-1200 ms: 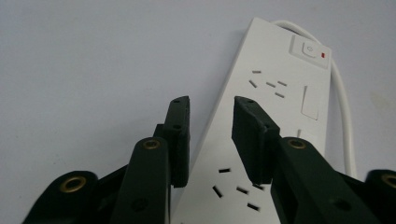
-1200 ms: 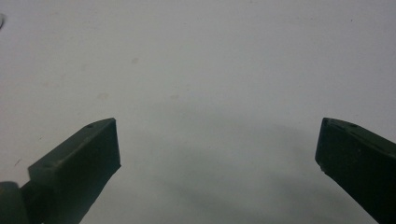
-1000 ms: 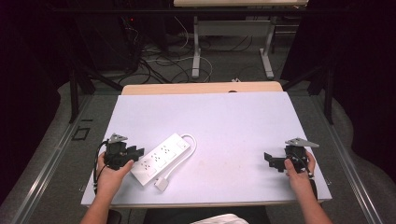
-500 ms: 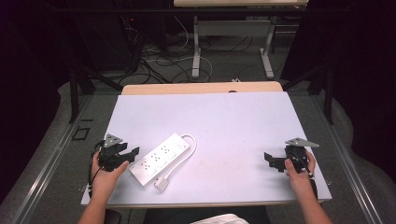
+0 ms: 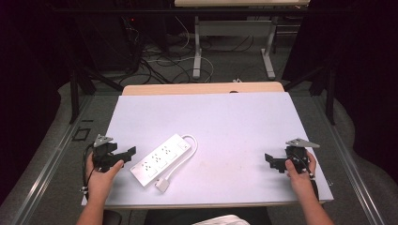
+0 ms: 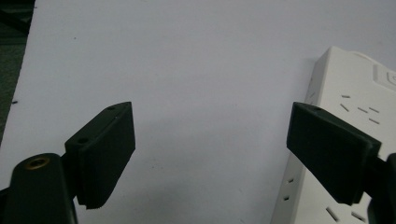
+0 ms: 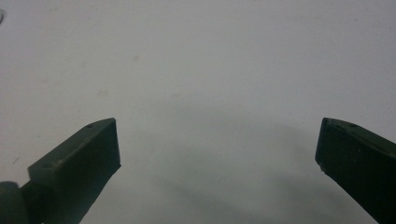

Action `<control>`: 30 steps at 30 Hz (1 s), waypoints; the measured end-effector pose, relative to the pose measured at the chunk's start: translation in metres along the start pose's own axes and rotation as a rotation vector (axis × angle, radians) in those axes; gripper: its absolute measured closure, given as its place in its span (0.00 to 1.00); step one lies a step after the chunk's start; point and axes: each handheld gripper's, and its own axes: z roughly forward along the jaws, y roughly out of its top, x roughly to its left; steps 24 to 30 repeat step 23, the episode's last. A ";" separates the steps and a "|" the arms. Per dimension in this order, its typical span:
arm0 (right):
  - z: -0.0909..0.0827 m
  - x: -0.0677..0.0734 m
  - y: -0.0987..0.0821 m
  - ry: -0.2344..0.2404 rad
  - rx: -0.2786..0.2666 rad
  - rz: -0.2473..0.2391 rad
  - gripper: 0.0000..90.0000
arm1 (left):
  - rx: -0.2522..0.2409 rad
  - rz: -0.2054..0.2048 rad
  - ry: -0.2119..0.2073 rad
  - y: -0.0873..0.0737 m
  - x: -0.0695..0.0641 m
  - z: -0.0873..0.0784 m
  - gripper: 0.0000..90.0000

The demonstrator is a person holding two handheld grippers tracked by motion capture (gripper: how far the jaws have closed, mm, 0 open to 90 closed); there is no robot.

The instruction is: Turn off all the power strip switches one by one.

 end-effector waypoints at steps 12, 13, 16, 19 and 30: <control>0.001 -0.001 0.000 0.000 -0.001 -0.011 0.00 | 0.004 -0.058 -0.016 -0.001 0.003 0.004 0.00; 0.001 -0.001 0.000 0.000 0.000 -0.008 0.00 | 0.003 -0.058 -0.016 -0.002 0.003 0.004 0.00; 0.001 -0.001 0.000 0.001 0.000 -0.008 0.00 | 0.005 -0.069 -0.037 -0.001 0.004 0.002 0.00; 0.001 -0.001 0.000 0.001 0.000 -0.008 0.00 | -0.001 -0.089 -0.046 0.000 0.004 0.000 0.00; 0.001 -0.001 0.000 0.003 0.000 -0.009 0.00 | -0.019 -0.091 -0.037 -0.001 0.005 0.001 0.00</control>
